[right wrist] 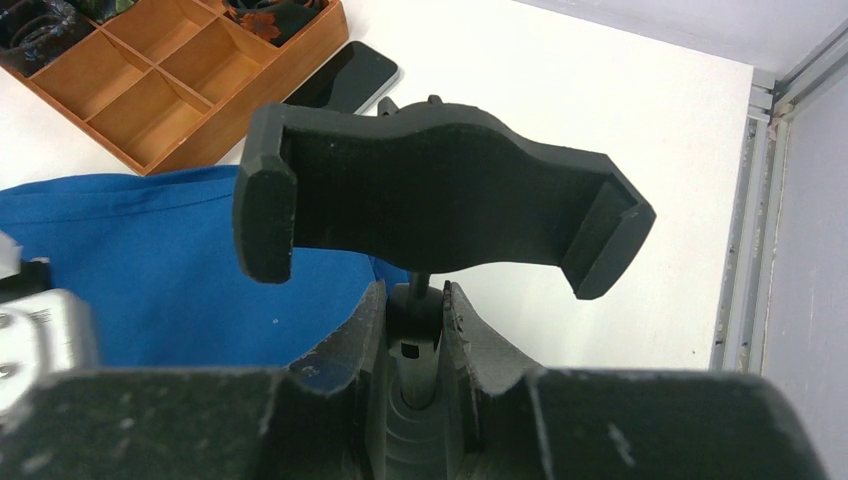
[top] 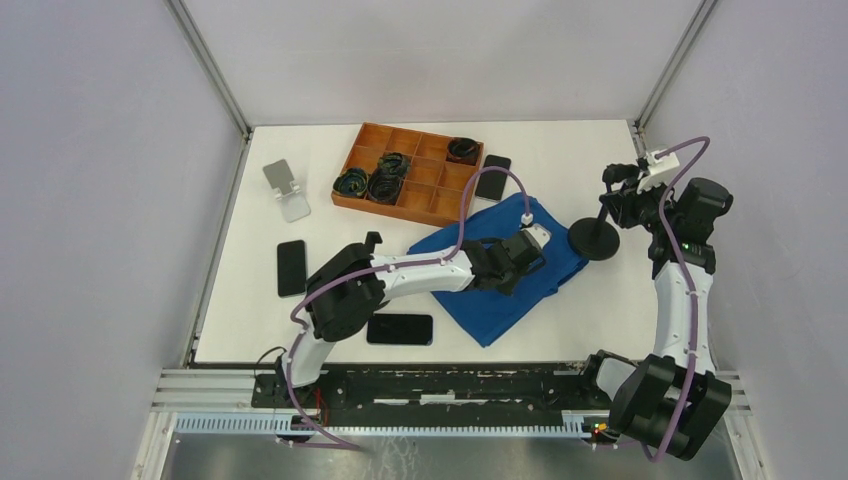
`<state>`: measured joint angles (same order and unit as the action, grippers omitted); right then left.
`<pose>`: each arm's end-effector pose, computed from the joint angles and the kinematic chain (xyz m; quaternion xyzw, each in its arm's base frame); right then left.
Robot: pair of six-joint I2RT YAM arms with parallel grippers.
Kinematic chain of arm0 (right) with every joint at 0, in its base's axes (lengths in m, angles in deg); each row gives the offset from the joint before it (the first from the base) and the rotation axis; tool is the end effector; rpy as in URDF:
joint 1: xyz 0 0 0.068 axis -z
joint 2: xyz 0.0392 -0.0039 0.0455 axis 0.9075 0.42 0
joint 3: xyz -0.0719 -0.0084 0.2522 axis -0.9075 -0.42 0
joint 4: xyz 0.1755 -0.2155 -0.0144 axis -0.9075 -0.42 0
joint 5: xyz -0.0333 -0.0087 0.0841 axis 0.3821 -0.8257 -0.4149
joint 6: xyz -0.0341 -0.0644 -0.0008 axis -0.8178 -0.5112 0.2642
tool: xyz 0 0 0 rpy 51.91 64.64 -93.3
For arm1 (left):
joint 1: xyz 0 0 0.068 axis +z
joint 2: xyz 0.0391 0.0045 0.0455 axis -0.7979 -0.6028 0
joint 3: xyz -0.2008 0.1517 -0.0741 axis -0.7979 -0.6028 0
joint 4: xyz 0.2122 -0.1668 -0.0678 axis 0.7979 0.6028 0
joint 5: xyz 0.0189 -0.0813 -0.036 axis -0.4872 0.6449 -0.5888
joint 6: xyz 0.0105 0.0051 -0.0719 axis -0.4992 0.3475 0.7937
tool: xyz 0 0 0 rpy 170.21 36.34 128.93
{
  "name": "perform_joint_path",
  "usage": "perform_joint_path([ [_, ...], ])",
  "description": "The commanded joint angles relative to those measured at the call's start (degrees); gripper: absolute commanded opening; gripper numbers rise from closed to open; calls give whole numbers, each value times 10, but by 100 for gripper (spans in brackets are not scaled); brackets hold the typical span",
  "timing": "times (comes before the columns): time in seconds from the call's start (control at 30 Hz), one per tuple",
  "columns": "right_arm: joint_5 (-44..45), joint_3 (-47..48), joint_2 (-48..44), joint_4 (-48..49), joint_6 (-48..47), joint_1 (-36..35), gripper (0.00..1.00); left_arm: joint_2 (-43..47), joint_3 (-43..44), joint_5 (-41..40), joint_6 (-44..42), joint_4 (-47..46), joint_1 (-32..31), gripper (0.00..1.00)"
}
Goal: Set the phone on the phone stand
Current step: Adjust the distractor at the center of the board.
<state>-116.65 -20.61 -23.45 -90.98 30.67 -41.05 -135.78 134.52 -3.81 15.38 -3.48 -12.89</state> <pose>0.2703 -0.0752 0.2894 -0.1325 0.7887 0.1267 0.5868 0.2120 -0.4346 0.1578 0.3497 0.8702 -0.1242 0.3239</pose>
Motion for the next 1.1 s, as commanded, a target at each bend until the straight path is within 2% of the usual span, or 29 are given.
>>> perform_joint_path([
  [0.0,-16,50,-16,31,-2,3,0,-28,32,27,-6,34,17,30],
  [0.37,-18,122,-4,0,0,8,0,-114,109,162,0,-3,43,26],
  [0.6,7,159,-2,-14,-1,24,0,-206,231,240,7,-12,54,26],
  [0.73,10,170,-1,-17,1,31,0,-262,310,283,38,-33,66,27],
  [0.93,5,166,-1,-14,6,39,0,-318,383,355,122,-132,82,33],
  [1.07,6,158,-2,-11,5,42,0,-300,377,375,164,-200,91,40],
])
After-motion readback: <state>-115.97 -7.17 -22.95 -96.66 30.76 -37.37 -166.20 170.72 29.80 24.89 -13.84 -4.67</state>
